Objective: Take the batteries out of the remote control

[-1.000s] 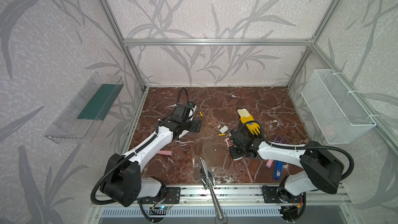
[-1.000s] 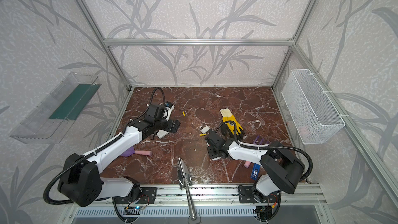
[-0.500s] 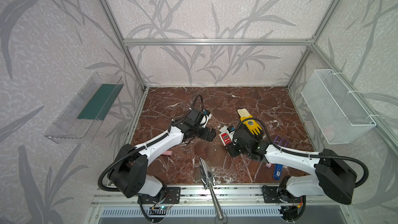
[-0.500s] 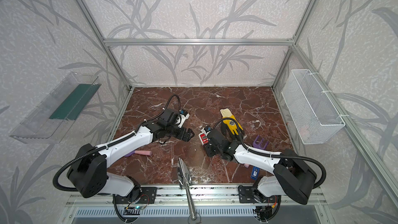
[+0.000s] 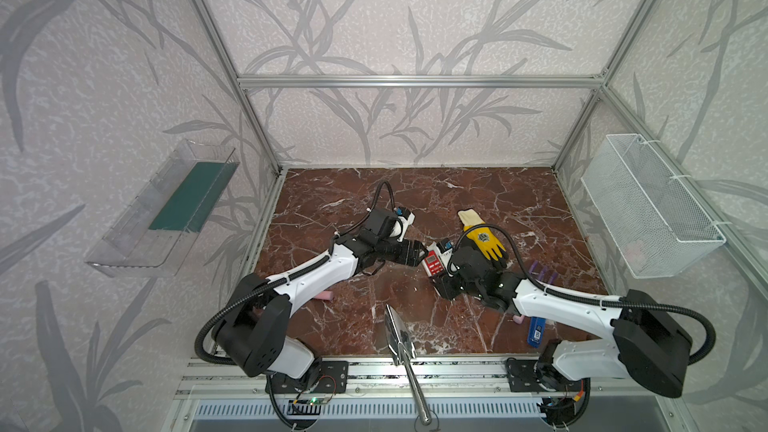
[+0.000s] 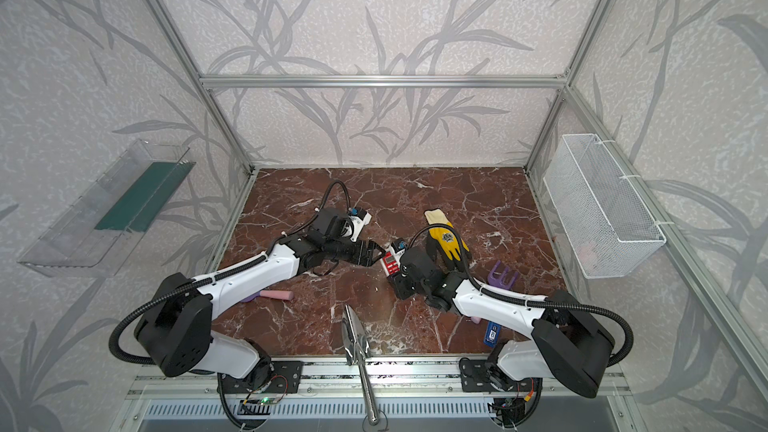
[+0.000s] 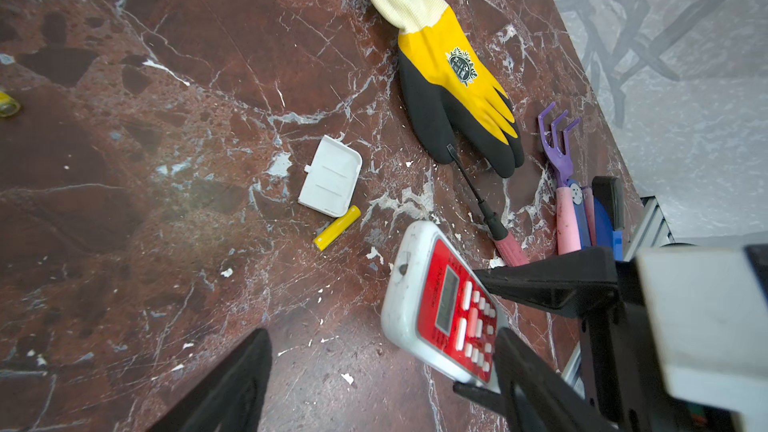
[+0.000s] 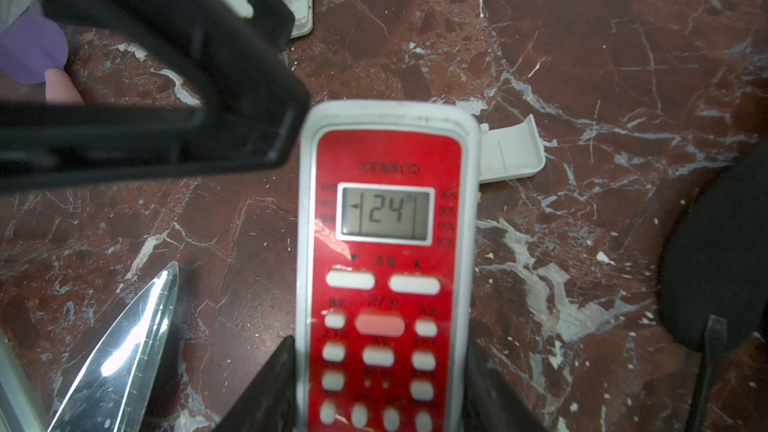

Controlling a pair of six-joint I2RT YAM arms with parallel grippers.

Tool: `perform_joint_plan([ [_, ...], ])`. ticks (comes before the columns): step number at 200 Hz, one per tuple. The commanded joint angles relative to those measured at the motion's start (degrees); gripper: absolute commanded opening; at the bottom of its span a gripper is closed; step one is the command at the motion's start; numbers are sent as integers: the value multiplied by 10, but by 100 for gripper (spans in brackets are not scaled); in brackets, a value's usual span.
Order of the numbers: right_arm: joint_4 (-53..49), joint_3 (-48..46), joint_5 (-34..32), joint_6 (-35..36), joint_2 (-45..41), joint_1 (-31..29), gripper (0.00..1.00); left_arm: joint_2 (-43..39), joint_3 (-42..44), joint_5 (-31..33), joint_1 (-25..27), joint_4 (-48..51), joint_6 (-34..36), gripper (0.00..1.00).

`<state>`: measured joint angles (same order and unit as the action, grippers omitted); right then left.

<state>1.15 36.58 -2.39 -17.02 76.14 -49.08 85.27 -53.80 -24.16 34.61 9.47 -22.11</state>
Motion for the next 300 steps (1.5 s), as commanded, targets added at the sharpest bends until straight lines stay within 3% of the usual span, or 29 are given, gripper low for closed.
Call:
perform_joint_plan([
  [1, 26, 20, 7, 10, -18, -3, 34, 8, -4, -6, 3, -14, -18, 81],
  [74, 56, 38, 18, 18, -15, -3, 33, 14, -10, -37, 3, -41, -45, 64],
  [147, 92, 62, 49, 26, 4, -2, 32, -27, 2, -26, 3, -42, -43, 46],
  [221, 96, 87, 65, 33, 24, 1, 32, -44, 3, -15, 2, -39, -47, 15],
  [243, 90, 92, 58, 37, 24, 2, 40, -46, -1, 3, 2, -33, -56, 0],
  [300, 62, 95, -4, 60, 8, -15, 67, -55, -27, 158, 3, 16, -138, 0],
])
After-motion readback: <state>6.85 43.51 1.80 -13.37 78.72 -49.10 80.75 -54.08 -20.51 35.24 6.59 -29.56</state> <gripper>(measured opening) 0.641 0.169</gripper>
